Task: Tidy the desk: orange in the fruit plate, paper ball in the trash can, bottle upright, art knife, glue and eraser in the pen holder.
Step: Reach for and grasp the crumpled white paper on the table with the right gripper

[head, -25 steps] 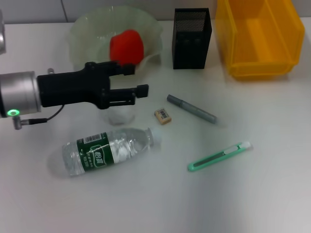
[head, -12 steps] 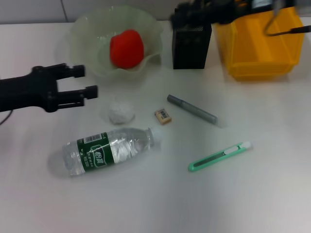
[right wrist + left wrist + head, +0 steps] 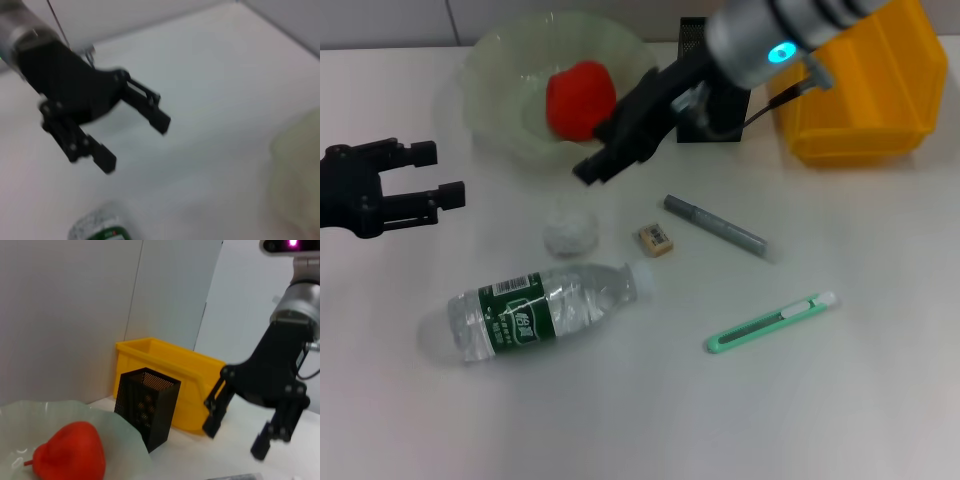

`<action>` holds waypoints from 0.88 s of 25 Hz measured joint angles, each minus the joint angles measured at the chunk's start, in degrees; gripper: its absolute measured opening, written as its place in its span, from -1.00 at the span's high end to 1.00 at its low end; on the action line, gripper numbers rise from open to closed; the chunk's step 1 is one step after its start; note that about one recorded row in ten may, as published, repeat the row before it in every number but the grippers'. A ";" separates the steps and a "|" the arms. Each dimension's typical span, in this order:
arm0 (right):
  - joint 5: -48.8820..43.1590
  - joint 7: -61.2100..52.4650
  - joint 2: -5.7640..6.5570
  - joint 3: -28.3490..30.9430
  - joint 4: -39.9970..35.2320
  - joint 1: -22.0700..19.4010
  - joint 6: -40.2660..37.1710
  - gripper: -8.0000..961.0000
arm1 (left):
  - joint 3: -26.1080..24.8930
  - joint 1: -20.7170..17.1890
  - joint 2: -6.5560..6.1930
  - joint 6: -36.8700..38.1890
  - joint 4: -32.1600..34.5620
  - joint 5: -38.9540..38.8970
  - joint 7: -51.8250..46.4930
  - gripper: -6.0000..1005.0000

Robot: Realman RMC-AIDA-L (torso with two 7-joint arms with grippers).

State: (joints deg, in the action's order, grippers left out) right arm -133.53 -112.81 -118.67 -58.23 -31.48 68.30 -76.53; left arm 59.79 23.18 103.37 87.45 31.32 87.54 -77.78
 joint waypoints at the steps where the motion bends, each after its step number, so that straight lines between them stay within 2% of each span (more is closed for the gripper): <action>1: -0.31 -0.50 -0.25 -1.30 1.47 1.04 1.14 -0.35 | -0.08 -0.13 -0.02 0.00 0.14 0.04 0.04 -0.56; 4: -0.36 -1.02 -0.79 -4.72 3.97 2.74 3.36 -0.35 | -0.46 -0.43 -0.02 -0.12 0.50 0.08 0.29 -0.56; 8: 0.93 -1.06 -1.14 -8.10 4.83 2.98 4.74 -0.35 | -0.72 -0.64 0.15 -0.38 0.59 0.13 0.39 -0.56; 11: 2.47 -0.69 -1.19 -10.96 5.66 2.67 6.82 -0.34 | -0.73 -0.66 0.20 -0.39 0.59 0.15 0.37 -0.56; 22: 17.23 3.04 -1.21 -28.76 6.23 -0.72 17.89 -0.34 | -0.98 -0.51 0.62 -0.98 0.58 0.17 0.44 -0.56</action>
State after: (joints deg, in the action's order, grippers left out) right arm -116.30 -109.76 -119.88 -86.99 -25.25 67.58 -58.64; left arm 58.80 22.67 103.99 86.47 31.90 87.71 -77.34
